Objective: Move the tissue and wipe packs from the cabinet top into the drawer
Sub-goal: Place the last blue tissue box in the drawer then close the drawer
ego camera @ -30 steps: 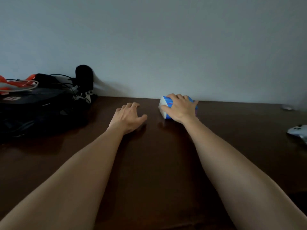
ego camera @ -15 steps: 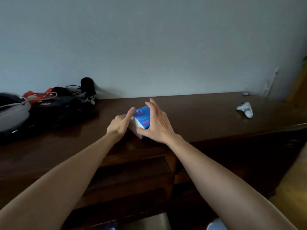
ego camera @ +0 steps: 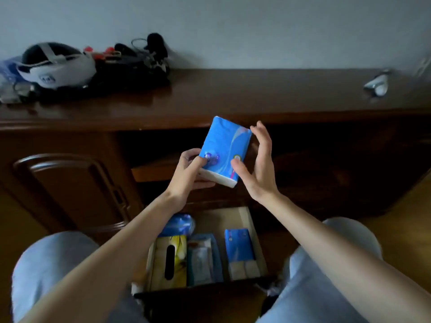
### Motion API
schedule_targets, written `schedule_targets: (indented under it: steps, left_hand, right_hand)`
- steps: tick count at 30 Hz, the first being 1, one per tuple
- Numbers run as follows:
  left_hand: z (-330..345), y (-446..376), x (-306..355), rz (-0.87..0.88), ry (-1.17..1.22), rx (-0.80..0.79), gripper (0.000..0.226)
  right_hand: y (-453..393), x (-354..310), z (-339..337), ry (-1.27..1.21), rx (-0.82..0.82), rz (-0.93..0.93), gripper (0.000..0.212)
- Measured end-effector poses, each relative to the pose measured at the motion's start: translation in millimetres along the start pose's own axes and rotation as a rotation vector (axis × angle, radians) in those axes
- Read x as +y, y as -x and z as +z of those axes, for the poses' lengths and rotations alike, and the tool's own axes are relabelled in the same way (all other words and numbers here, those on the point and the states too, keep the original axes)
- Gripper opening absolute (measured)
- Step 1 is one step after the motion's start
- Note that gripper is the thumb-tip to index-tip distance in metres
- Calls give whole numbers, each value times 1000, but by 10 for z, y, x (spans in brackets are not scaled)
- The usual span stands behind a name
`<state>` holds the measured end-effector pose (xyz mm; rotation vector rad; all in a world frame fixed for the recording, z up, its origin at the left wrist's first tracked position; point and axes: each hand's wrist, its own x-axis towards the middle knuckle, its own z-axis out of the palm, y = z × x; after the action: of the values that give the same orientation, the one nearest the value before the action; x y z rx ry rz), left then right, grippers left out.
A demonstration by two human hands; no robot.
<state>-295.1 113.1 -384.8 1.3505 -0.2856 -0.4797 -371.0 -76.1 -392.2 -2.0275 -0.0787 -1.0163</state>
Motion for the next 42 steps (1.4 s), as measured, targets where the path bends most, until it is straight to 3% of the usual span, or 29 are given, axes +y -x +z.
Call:
schedule_targets:
  steps: [3, 6, 8, 11, 13, 16, 20, 23, 27, 31, 33, 36, 42]
  left_hand:
    - [-202, 306, -629, -173, -7, 6, 61]
    - [-311, 511, -1212, -411, 26, 47, 51]
    - [-366, 561, -1506, -513, -37, 67, 48]
    - [-407, 568, -1865, -593, -94, 123, 27]
    - [-453, 532, -2060, -603, -105, 216, 15]
    - [-550, 425, -2213, -612, -135, 327, 11]
    - [-594, 286, -2318, -696, -39, 284, 26]
    - [-566, 81, -2417, -748, 90, 286, 42]
    - [-471, -319, -2592, -810, 156, 343, 43]
    - [-338, -694, -2801, -802, 104, 386, 39]
    - [-273, -818, -2896, -781, 7, 374, 39]
    - [-167, -973, -3000, -752, -32, 359, 37]
    - [-30, -1085, -3082, -653, -137, 319, 46]
  right_hand:
    - [508, 106, 174, -242, -140, 519, 104]
    - [918, 397, 262, -294, -354, 889, 114]
    - [1155, 610, 333, -282, -393, 1034, 106]
    - [1542, 888, 525, -198, -430, 1225, 73]
    - [1776, 1006, 650, -204, -523, 1308, 63]
    - [1941, 1164, 782, -152, -586, 1290, 79]
    - [1857, 1216, 857, -93, -605, 1241, 93]
    - [1632, 1234, 762, 87, -692, 1072, 87]
    - [1267, 1477, 486, 445, -769, 870, 67]
    - [1354, 1932, 240, 668, -581, 993, 68]
    - [1581, 2117, 199, 642, -628, 1096, 68]
    - [1924, 2278, 205, 604, -775, 1063, 48]
    - [1994, 2419, 292, 731, -760, 967, 33]
